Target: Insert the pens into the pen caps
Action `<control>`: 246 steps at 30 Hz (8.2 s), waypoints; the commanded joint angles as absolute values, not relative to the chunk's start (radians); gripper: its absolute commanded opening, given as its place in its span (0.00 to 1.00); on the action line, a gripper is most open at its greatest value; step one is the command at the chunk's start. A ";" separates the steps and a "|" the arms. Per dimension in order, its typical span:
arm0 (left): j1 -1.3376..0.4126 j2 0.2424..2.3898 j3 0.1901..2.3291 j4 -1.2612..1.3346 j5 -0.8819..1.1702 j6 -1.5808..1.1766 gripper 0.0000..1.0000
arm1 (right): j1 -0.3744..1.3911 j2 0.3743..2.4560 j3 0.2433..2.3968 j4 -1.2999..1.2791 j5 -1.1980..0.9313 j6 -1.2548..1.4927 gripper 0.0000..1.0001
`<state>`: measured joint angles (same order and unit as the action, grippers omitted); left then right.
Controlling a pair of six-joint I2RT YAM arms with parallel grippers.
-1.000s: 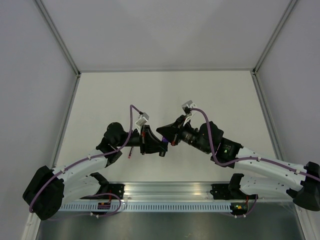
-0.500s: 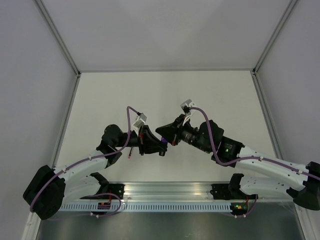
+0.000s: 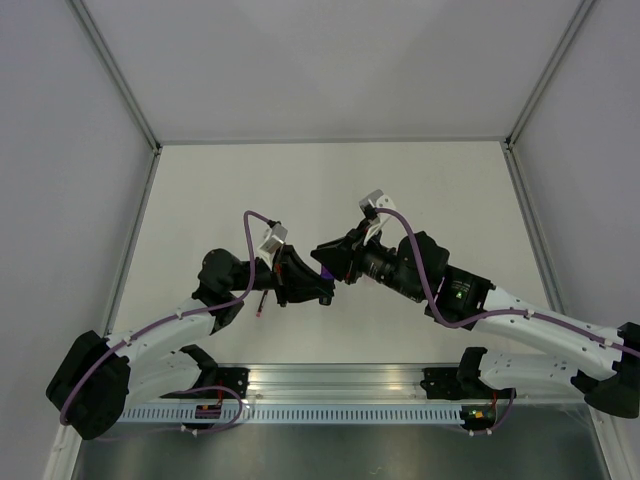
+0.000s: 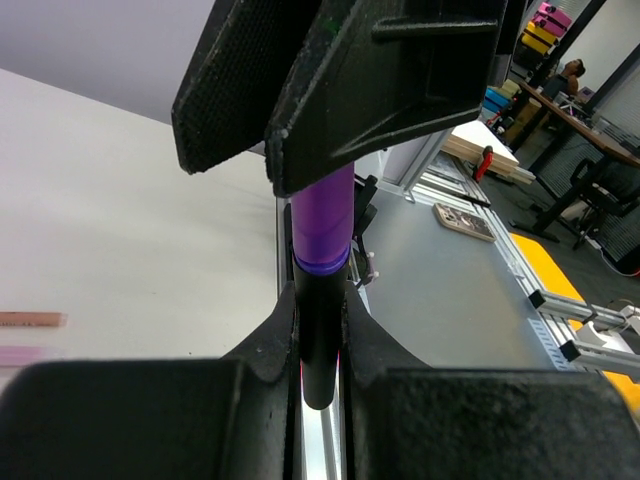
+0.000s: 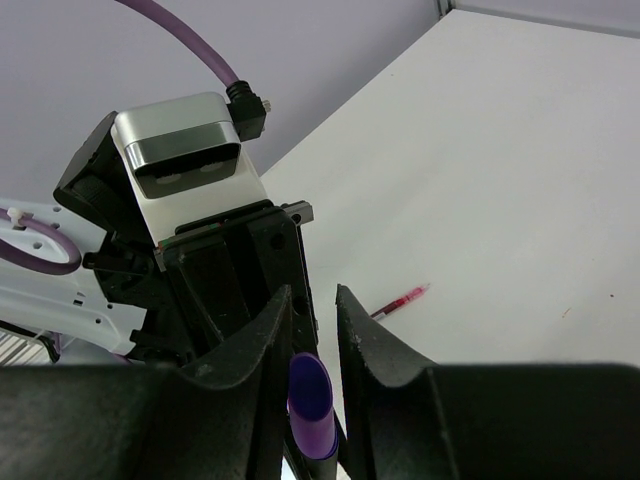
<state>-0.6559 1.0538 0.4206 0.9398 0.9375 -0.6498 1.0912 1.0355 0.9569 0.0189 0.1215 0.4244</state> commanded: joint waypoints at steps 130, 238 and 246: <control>-0.525 1.287 0.564 0.620 0.514 -0.746 0.02 | 1.094 0.879 0.933 -0.066 0.790 0.496 0.68; -0.540 1.490 0.878 -0.462 -0.011 -0.439 0.02 | 1.086 0.818 0.620 0.061 0.479 0.506 0.73; -0.549 1.183 0.689 -0.056 0.432 -0.474 0.02 | 1.086 0.906 0.562 0.179 0.493 0.598 0.73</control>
